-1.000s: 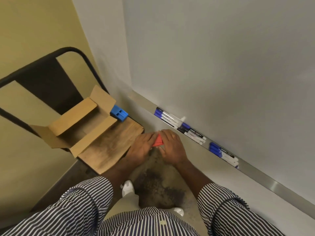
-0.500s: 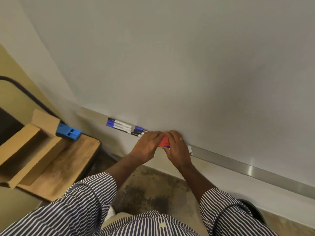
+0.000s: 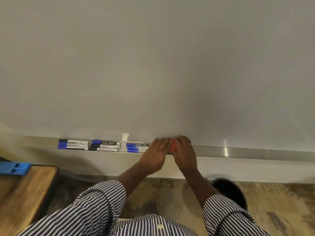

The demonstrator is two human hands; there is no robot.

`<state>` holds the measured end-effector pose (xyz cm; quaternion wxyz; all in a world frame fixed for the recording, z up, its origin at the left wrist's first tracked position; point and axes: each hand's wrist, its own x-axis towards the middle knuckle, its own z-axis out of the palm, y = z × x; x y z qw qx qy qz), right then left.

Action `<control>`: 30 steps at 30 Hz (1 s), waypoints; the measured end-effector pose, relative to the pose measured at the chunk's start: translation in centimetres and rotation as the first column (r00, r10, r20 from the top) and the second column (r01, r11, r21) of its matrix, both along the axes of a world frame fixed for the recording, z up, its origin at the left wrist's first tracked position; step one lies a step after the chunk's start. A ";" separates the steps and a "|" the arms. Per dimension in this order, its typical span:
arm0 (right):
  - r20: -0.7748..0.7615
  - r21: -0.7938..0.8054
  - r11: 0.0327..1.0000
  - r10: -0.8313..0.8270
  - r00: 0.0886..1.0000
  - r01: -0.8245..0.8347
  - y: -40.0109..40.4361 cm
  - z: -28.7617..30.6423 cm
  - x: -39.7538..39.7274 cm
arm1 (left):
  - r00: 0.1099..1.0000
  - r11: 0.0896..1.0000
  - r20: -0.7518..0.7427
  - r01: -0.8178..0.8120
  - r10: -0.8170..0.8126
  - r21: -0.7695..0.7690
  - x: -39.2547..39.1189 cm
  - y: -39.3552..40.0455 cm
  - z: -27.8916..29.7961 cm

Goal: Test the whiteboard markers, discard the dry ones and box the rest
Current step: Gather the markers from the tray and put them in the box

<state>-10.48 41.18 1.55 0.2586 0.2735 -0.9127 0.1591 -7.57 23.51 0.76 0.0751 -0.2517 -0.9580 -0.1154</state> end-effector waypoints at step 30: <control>0.371 0.298 0.952 -0.182 0.911 0.068 3.8 -8.7 0.4 | 0.971 0.959 0.219 -0.025 0.090 -0.284 -1.4 3.7 -3.1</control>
